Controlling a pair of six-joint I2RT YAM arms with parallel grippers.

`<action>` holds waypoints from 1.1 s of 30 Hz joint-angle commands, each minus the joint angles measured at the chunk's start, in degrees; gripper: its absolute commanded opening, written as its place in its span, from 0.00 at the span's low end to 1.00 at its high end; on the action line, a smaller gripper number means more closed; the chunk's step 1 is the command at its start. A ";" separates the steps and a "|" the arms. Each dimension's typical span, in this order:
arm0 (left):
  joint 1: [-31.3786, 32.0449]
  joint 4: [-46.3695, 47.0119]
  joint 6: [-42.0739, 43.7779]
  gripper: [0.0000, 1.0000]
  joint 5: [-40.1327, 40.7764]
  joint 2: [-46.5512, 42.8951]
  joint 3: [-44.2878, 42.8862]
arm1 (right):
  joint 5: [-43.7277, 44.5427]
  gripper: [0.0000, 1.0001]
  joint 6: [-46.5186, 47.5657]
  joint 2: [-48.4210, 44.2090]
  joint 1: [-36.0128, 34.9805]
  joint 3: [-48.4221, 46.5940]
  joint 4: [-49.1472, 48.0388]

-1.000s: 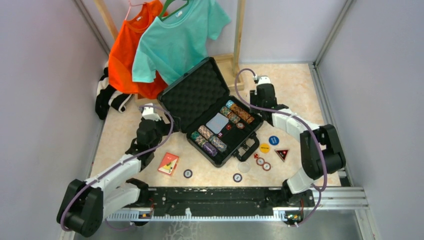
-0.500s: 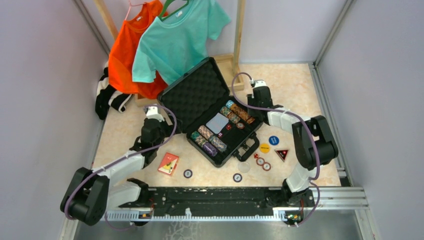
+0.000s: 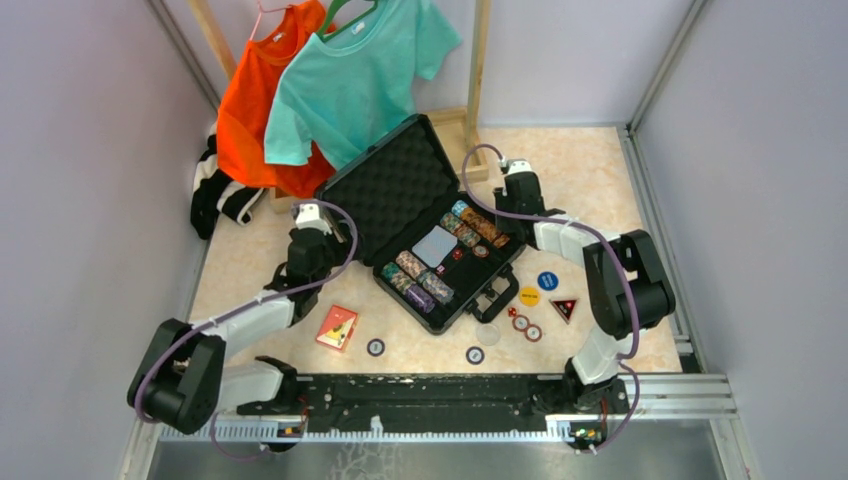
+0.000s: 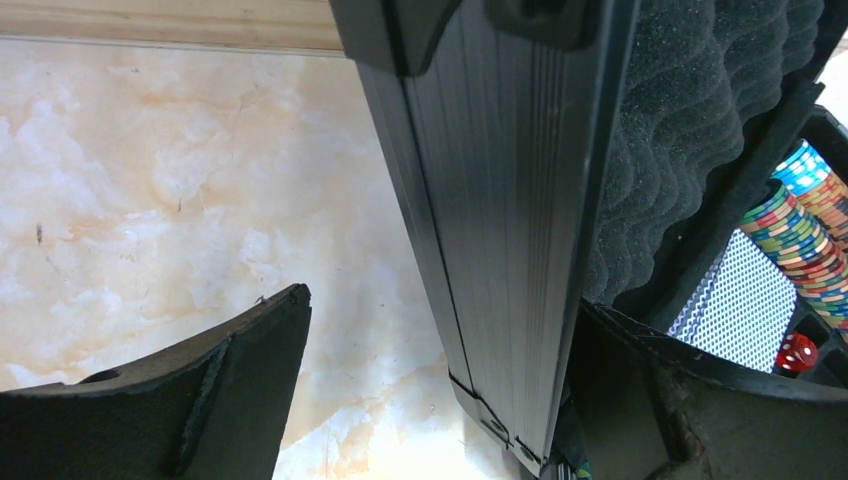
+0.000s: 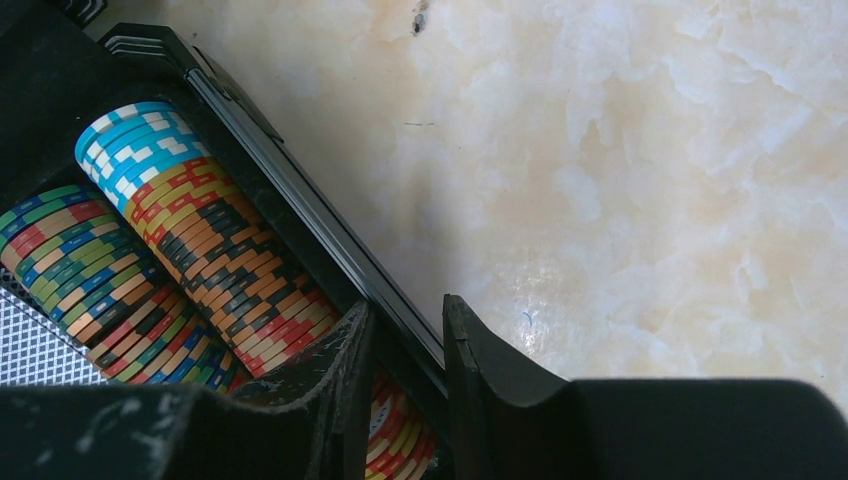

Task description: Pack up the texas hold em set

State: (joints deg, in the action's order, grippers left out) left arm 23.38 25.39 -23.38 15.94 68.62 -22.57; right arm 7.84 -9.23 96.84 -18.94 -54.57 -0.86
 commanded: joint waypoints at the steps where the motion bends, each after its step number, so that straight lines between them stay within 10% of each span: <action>1: -0.10 -0.15 0.80 0.97 2.80 2.46 -3.99 | 3.28 0.27 -0.20 0.41 1.18 -1.58 -0.84; 15: -1.07 1.15 0.00 0.98 1.66 1.73 -2.15 | 1.23 0.39 3.41 -2.83 2.58 -3.38 -0.18; 33: -3.51 -3.09 0.59 0.99 2.86 5.93 -6.31 | -7.95 0.00 4.36 -0.84 4.45 -4.31 4.38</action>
State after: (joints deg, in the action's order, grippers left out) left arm 21.54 23.40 -22.96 15.99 71.70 -25.15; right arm -1.63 -3.51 97.06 -15.70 -57.87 4.75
